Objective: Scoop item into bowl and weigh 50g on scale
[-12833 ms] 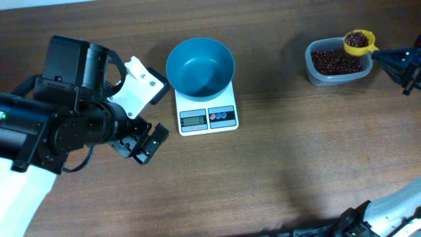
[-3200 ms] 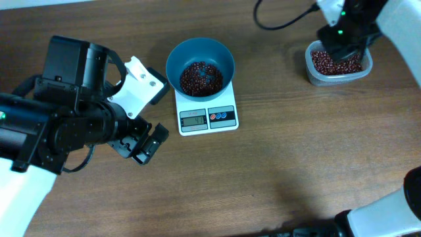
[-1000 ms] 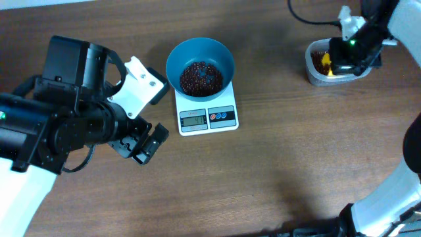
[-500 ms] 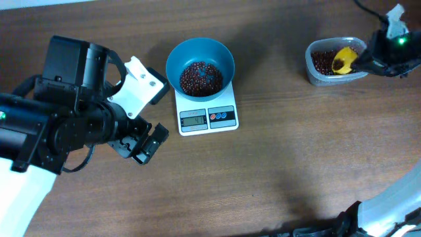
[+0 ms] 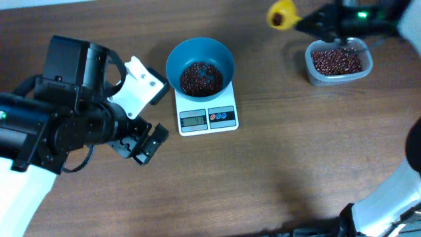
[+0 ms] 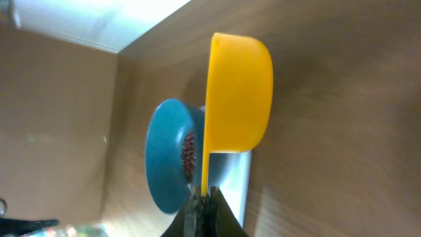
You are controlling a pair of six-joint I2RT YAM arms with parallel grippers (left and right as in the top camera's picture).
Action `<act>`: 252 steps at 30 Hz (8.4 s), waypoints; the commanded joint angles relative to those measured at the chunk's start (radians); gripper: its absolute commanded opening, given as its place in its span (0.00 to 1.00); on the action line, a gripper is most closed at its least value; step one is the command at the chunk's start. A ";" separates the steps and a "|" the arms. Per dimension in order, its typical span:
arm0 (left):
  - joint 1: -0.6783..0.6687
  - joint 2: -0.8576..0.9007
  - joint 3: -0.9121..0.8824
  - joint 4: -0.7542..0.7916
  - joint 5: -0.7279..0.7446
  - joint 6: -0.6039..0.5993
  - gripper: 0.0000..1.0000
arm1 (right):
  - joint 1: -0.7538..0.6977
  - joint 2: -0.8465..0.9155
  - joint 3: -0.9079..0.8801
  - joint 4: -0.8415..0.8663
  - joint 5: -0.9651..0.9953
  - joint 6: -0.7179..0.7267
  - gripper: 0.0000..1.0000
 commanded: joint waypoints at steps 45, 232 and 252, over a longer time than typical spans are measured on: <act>0.004 -0.006 0.014 0.005 0.013 -0.013 0.99 | 0.683 -0.208 0.010 -0.064 0.893 -0.172 0.04; 0.004 -0.006 0.014 -0.002 0.014 -0.013 0.99 | 0.002 0.003 -0.033 -0.331 0.733 -0.395 0.04; 0.004 -0.006 0.014 -0.002 0.013 -0.013 0.99 | -0.237 -0.002 0.066 -0.355 0.043 -0.341 0.04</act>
